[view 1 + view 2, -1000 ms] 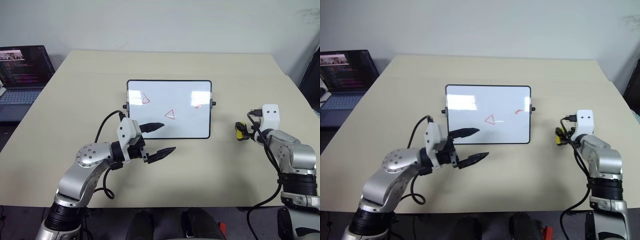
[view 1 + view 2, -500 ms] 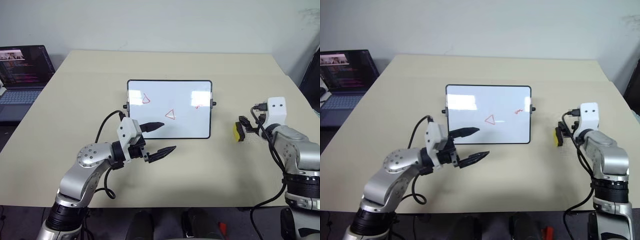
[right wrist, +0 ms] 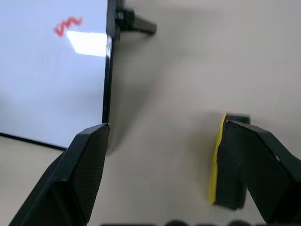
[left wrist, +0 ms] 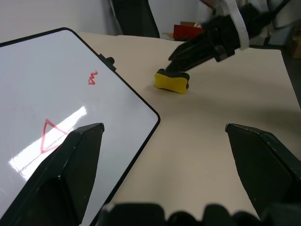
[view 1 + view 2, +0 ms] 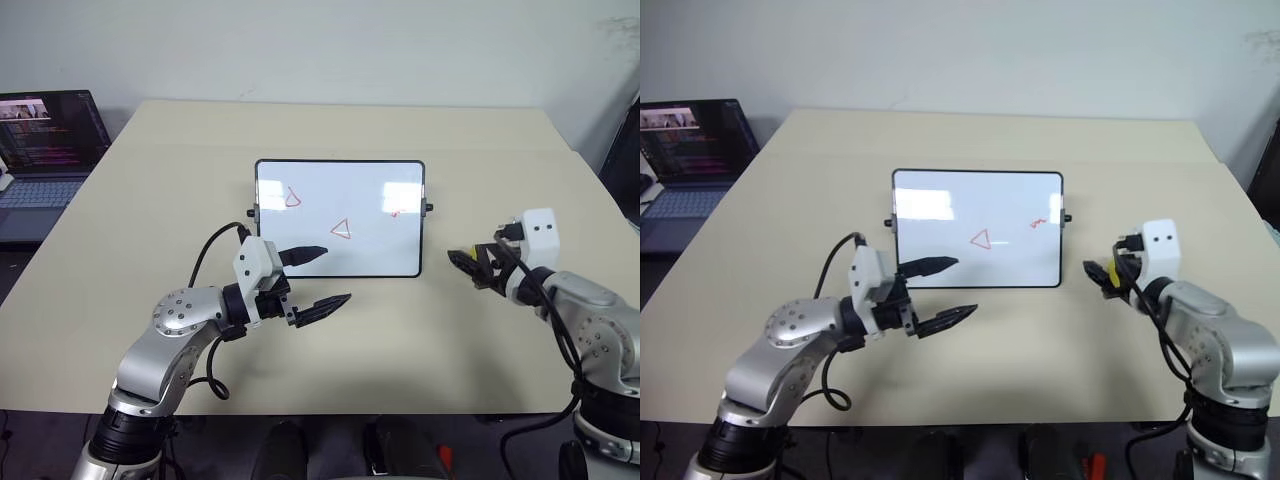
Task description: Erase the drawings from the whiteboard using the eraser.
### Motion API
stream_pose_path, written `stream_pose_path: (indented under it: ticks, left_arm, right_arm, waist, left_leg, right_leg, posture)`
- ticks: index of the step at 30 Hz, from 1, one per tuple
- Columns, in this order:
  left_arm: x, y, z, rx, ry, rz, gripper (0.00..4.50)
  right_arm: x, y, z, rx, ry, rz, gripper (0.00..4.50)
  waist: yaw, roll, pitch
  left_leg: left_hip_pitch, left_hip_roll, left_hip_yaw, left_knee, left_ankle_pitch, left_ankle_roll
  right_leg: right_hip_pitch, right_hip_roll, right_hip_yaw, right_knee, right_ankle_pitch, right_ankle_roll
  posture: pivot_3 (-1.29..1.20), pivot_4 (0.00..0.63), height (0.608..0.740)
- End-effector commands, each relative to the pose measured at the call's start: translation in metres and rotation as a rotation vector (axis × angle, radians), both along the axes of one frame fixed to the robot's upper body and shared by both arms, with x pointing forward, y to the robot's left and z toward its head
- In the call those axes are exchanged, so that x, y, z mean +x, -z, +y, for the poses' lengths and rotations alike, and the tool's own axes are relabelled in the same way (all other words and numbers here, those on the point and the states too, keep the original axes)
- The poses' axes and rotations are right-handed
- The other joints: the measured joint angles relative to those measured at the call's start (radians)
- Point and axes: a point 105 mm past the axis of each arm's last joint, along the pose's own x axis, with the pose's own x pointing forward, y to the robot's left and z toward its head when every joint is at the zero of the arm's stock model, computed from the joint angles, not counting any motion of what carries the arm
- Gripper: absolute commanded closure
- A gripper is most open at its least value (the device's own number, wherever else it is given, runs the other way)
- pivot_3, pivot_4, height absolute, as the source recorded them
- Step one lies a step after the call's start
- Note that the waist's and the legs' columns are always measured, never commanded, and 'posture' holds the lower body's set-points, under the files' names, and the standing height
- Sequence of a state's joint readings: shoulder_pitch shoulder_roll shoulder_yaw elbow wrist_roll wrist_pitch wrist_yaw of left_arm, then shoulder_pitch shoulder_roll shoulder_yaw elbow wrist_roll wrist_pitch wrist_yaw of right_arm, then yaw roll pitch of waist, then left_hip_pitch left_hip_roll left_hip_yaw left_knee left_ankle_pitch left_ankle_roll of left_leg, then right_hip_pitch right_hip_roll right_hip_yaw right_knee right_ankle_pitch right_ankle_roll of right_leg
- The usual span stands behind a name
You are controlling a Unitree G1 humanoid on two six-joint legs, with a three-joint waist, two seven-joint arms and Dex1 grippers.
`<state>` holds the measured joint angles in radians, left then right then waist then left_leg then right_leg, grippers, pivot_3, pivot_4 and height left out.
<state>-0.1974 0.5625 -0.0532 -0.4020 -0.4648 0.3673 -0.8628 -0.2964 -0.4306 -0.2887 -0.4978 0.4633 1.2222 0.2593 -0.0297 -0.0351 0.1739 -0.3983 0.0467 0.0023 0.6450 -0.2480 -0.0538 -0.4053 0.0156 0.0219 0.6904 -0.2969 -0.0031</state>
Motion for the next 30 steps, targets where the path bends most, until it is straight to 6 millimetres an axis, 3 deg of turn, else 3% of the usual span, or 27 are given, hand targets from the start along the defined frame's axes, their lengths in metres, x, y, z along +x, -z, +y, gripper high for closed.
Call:
stream_pose_path:
  ticks: [1, 11, 16, 20, 23, 26, 30]
  left_arm:
    - [-0.007, -0.011, -0.004, -0.008, 0.033, -0.039, 0.0]
    - [-0.008, -0.016, -0.002, -0.006, 0.033, -0.035, 0.0]
    - [-0.01, -0.015, 0.004, -0.006, 0.003, -0.024, 0.0]
    - [-0.012, -0.016, 0.01, -0.022, -0.058, -0.019, 0.0]
    - [-0.017, -0.016, 0.024, -0.032, -0.138, -0.027, 0.0]
    - [-0.02, -0.017, 0.025, -0.046, -0.177, -0.026, 0.0]
    - [-0.026, -0.013, 0.028, -0.055, -0.185, -0.004, 0.0]
  right_arm:
    - [-0.002, -0.003, 0.003, -0.018, 0.006, -0.034, 0.19]
    - [0.006, 0.012, -0.02, -0.071, 0.084, -0.021, 0.19]
    - [0.008, 0.02, -0.048, -0.104, 0.16, -0.003, 0.19]
    - [0.008, 0.013, -0.057, -0.079, 0.156, -0.026, 0.19]
    - [0.012, -0.009, -0.047, -0.025, 0.097, -0.106, 0.19]
    - [0.016, -0.026, -0.055, -0.013, 0.096, -0.151, 0.19]
    - [0.02, -0.02, -0.055, -0.035, 0.126, -0.139, 0.19]
  waist:
    - [-0.001, 0.0, 0.0]
    - [-0.001, 0.0, 0.0]
    - [-0.001, 0.0, 0.0]
    - [-0.002, 0.0, 0.0]
    - [-0.006, 0.0, 0.0]
    - [-0.003, 0.0, 0.0]
    - [0.001, 0.0, 0.0]
  left_leg:
    - [0.0, 0.0, 0.0, 0.0, 0.0, 0.0]
    - [0.0, 0.0, 0.0, 0.0, 0.0, 0.0]
    - [0.0, 0.0, 0.0, 0.0, 0.0, 0.0]
    - [0.0, 0.0, 0.0, 0.0, 0.0, 0.0]
    - [0.001, 0.0, 0.0, 0.0, 0.0, 0.0]
    - [0.002, 0.0, 0.0, 0.0, 0.0, 0.0]
    - [0.001, 0.0, 0.0, 0.0, 0.0, 0.0]
  right_leg:
    - [0.0, 0.0, 0.0, 0.0, 0.0, 0.0]
    - [0.0, 0.0, 0.0, 0.0, 0.0, 0.0]
    - [0.0, 0.0, 0.0, 0.0, 0.0, 0.0]
    - [0.0, 0.0, 0.0, 0.0, 0.0, 0.0]
    - [0.0, 0.0, 0.001, 0.0, 0.0, 0.0]
    - [0.0, 0.0, 0.001, 0.001, 0.0, 0.0]
    - [0.001, 0.0, 0.001, 0.0, 0.0, 0.001]
  posture:
    - [0.0, 0.15, 0.74]
    - [0.0, 0.15, 0.74]
    - [0.0, 0.15, 0.74]
    - [0.0, 0.15, 0.74]
    - [0.0, 0.15, 0.74]
    - [0.0, 0.15, 0.74]
    - [0.0, 0.15, 0.74]
